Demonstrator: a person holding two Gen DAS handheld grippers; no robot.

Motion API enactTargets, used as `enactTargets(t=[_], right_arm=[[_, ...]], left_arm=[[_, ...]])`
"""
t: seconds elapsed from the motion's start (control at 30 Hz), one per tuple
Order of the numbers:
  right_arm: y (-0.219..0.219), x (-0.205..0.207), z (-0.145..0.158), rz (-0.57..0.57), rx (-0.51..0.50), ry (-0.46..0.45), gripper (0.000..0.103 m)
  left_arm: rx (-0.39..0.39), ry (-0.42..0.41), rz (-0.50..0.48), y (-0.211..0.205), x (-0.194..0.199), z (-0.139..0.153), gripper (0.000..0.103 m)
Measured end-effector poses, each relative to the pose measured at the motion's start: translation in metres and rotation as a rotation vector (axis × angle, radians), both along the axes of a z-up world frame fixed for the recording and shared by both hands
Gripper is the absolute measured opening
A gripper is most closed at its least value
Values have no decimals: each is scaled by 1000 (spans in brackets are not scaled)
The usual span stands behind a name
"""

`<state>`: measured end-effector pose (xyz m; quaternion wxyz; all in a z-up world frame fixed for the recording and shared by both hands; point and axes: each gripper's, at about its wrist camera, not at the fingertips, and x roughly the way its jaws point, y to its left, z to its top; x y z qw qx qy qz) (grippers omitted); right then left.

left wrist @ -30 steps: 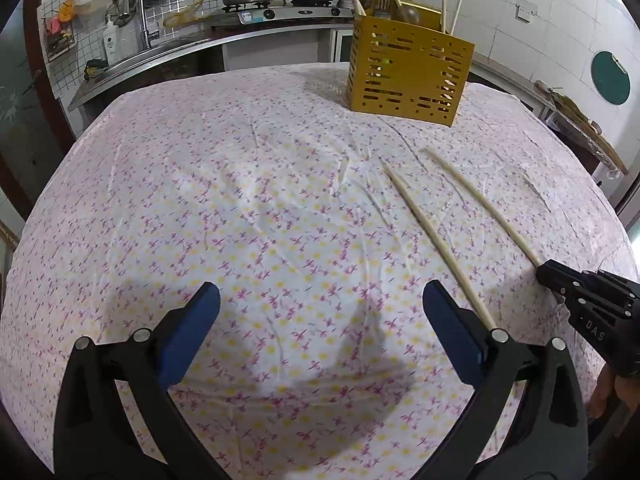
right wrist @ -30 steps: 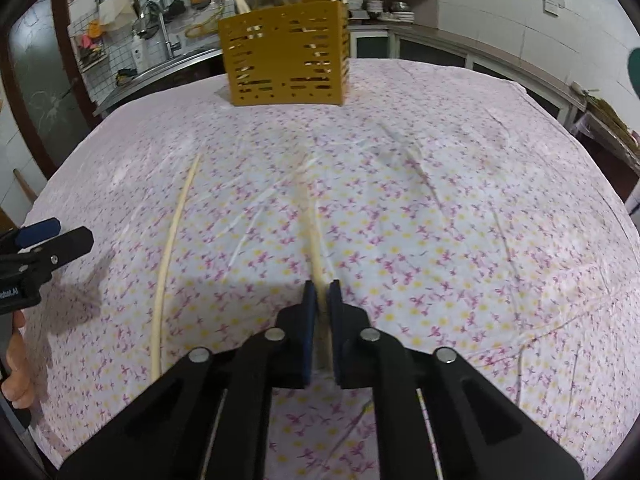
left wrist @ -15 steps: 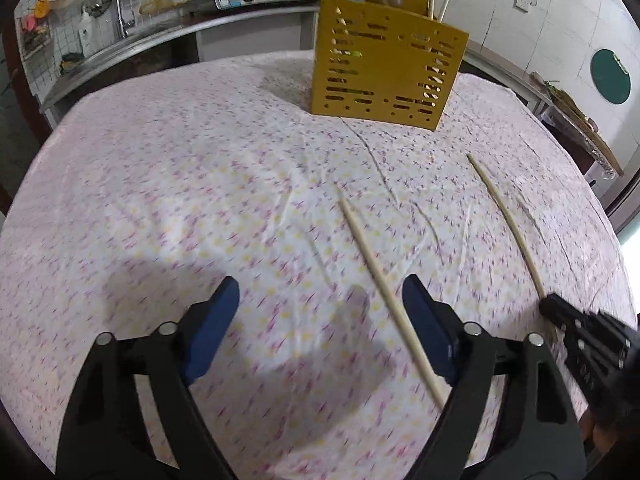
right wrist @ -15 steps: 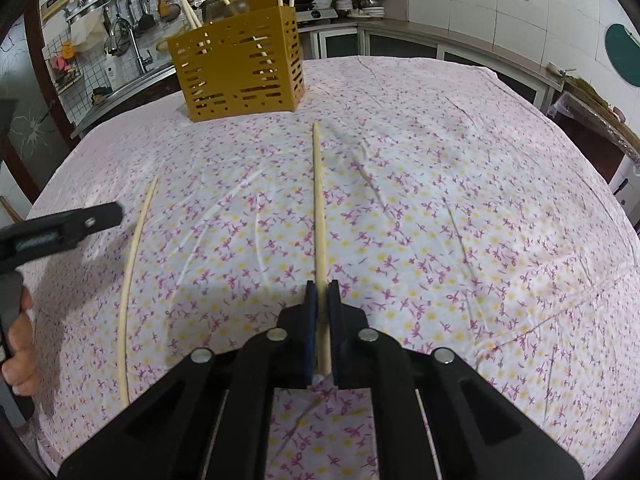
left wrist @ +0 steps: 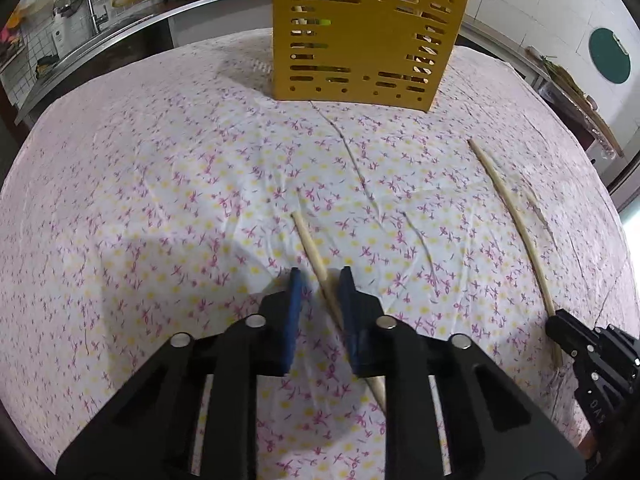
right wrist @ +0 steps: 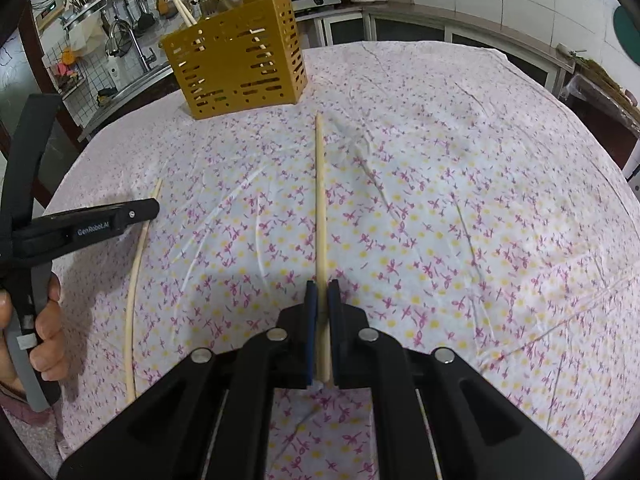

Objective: Organize utensils
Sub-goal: 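Close the right tool on one chopstick while the left grips the other, then carry both chopsticks over the yellow caddy and lower them inside with both tools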

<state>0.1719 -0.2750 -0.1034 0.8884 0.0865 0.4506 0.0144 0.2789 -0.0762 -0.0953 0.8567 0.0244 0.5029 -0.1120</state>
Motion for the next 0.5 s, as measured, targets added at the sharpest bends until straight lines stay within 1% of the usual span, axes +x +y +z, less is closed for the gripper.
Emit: enactTargets(t=[0.1, 0.2, 0.3, 0.4, 0.5], right_arm=[[0, 6, -1, 7, 4, 14, 7], [1, 12, -1, 17, -2, 21, 7], [-2, 27, 2, 23, 31, 46, 7], [-5, 41, 4, 18, 27, 53, 7], [-6, 64, 3, 24, 31, 73, 7]], left_arm=[[9, -4, -16, -2, 2, 1, 11], [-3, 9, -19, -1, 5, 3, 9], [-10, 18, -31, 2, 10, 6, 6], [-17, 19, -38, 3, 12, 11, 5], [-21, 19, -48, 3, 12, 13, 5]])
